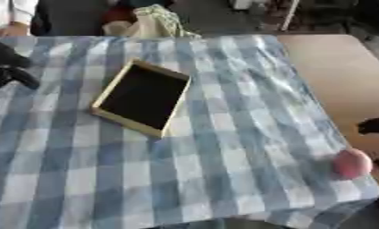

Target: Pick up objects on the table and place them in the box.

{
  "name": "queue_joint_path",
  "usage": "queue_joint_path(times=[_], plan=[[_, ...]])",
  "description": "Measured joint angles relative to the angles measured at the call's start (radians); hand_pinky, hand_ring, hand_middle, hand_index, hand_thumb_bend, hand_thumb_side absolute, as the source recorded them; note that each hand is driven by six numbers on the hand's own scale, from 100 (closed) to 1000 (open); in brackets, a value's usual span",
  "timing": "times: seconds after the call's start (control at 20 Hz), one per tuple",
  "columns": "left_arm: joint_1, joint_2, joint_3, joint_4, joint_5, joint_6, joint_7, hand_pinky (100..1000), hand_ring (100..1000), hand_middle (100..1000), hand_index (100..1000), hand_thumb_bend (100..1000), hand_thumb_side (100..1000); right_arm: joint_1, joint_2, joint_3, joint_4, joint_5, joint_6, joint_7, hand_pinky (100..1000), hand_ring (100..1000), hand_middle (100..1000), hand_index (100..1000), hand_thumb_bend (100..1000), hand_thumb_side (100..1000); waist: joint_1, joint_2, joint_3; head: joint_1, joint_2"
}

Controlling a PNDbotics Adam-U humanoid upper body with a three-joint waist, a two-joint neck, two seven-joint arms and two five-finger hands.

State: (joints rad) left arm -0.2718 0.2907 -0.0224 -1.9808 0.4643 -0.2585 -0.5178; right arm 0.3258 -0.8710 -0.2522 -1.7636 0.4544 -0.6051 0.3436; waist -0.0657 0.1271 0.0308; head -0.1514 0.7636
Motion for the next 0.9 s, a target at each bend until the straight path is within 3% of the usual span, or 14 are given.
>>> queue_joint_path(times=[0.45,0.9], plan=[[0.006,-0.002,0.0,0.0,-0.009,0.006,-0.006,615,736,705,788,100,603,-0.009,0.026,-0.045,-0.037,0.006,0.023,-0.033,907,881,902,935,100,452,0.001,0.002,-0.005,0.005,0.0],[0.006,-0.002,0.0,0.0,-0.009,0.008,-0.008,615,737,705,787,100,603,-0.008,0.04,-0.055,-0.074,0.029,0.034,-0.04,905,889,906,935,100,531,0.002,0.002,-0.005,0.007,0.0]])
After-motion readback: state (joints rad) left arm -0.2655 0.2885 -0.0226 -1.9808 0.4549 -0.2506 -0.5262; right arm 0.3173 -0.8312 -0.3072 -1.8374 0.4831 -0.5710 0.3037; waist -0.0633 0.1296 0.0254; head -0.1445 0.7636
